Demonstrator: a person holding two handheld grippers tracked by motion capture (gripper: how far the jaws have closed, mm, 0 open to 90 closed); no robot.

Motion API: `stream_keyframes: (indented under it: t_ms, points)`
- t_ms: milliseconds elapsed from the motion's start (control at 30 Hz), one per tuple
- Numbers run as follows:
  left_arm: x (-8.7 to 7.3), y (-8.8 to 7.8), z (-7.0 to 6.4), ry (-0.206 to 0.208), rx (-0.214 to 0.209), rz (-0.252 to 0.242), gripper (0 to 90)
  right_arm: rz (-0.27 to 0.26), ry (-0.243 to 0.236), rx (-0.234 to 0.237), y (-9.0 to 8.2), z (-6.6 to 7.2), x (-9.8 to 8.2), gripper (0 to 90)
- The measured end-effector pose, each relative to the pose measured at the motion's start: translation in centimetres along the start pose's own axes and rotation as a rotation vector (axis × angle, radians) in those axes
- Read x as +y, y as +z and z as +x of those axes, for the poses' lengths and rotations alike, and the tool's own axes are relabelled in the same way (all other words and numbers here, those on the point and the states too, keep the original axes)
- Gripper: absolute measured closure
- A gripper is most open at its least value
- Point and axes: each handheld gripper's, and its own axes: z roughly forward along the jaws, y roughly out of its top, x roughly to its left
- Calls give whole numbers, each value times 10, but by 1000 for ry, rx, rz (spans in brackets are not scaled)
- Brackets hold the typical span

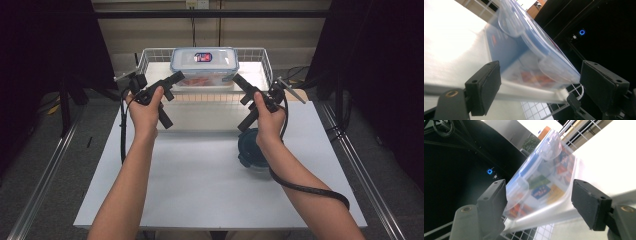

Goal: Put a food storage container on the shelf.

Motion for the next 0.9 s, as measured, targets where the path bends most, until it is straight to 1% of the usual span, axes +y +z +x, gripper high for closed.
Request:
stream_keyframes:
  t_ms: [33, 67, 100, 133, 167, 200, 267, 333, 367, 400, 433, 467, 500, 533, 567, 633, 667, 733, 767, 833, 867, 900]
  points:
    - [0, 0, 0, 0, 0, 0, 165, 0, 0, 0, 0, 0, 0, 282]
    - [-3, -1, 0, 5, 0, 3, 165, 6, 1, 4, -2, -1, 0, 279]
    - [-5, 0, -1, 0, 0, 2, 164, 6, 4, 10, -5, -2, -1, 274]
    - [-7, -1, 0, 12, 4, 5, 162, 11, 3, 12, -7, -2, -1, 271]
    - [-9, -2, 0, 13, 2, 10, 159, 13, 3, 14, -9, -3, -1, 271]
    - [-12, -1, -1, 0, -4, 1, 159, 13, -3, 14, -12, -4, -1, 269]
    - [-16, -3, 1, 28, 0, 17, 153, 27, -17, 12, -19, -7, -3, 265]
    - [-20, -4, 1, 24, -4, 23, 150, 29, -19, 15, -21, -8, -3, 265]
    - [-23, -4, 0, 19, -8, 18, 148, 28, -20, 18, -23, -9, -4, 262]
    - [-25, -5, 1, 32, -8, 32, 147, 32, -19, 18, -25, -10, -4, 262]
    - [-28, -6, 0, 28, -10, 29, 144, 35, -21, 17, -27, -11, -5, 262]
    - [-32, -6, -1, 35, -11, 34, 143, 40, -17, 22, -31, -13, -7, 261]
    - [-32, -6, -1, 35, -11, 34, 140, 40, -17, 22, -31, -13, -7, 261]
    - [-35, -7, 0, 45, -4, 46, 137, 48, -31, 17, -36, -16, -9, 255]
    - [-36, -7, 0, 37, -9, 44, 137, 52, -28, 20, -37, -17, -9, 252]
    - [-41, -7, 1, 53, -5, 66, 137, 55, -27, 18, -40, -18, -10, 251]
    - [-44, -8, 1, 54, -1, 63, 137, 56, -38, 15, -43, -20, -11, 249]
    - [-48, -9, 2, 60, -9, 80, 134, 62, -47, 12, -48, -23, -12, 248]
    - [-50, -9, 3, 69, 0, 83, 131, 70, -56, 10, -52, -26, -12, 246]
    - [-53, -10, 5, 68, -1, 97, 127, 71, -55, 9, -54, -27, -12, 245]
    - [-56, -10, 7, 63, 2, 95, 125, 72, -57, 11, -55, -28, -13, 243]
    - [-57, -10, 9, 68, 6, 109, 124, 73, -59, 11, -58, -30, -13, 241]
